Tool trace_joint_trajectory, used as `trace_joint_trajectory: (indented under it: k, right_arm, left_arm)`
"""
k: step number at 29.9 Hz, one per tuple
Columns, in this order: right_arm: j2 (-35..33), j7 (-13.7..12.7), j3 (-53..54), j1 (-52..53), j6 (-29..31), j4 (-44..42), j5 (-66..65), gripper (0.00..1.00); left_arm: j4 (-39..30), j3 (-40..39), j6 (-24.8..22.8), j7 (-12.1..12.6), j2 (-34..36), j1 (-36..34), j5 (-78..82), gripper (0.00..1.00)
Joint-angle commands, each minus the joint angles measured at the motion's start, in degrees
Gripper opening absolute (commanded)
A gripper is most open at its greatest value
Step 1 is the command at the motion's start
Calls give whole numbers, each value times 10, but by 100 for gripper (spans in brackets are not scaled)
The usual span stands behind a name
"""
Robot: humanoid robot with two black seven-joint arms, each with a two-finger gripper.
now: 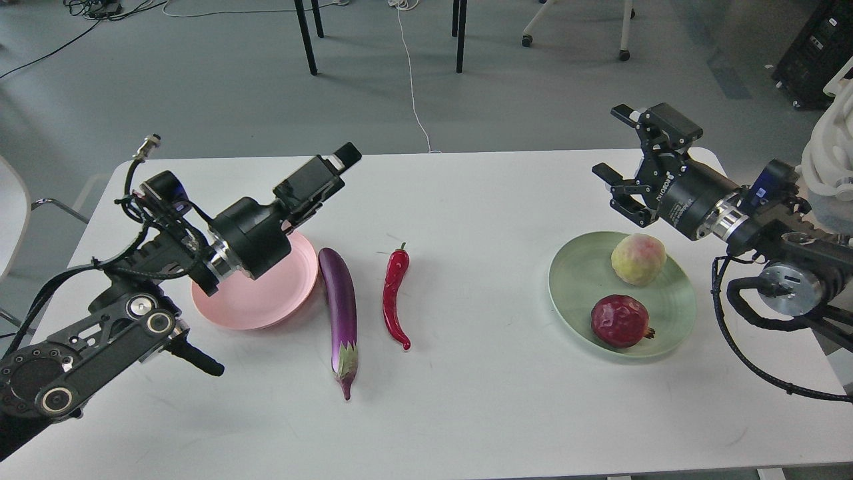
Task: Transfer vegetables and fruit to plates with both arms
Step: 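Lower the left gripper onto the purple eggplant and grasp it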
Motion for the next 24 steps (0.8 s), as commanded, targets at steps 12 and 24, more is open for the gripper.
trace_joint_trajectory:
  k: [12, 24]
  right_arm:
    - [-17, 0, 77, -91, 63, -15, 19, 96]
    - [-16, 0, 78, -92, 63, -16, 19, 96]
  left_arm:
    - [2, 132, -217, 323, 16, -153, 147, 100]
    - [-50, 131, -213, 408, 9, -88, -57, 100]
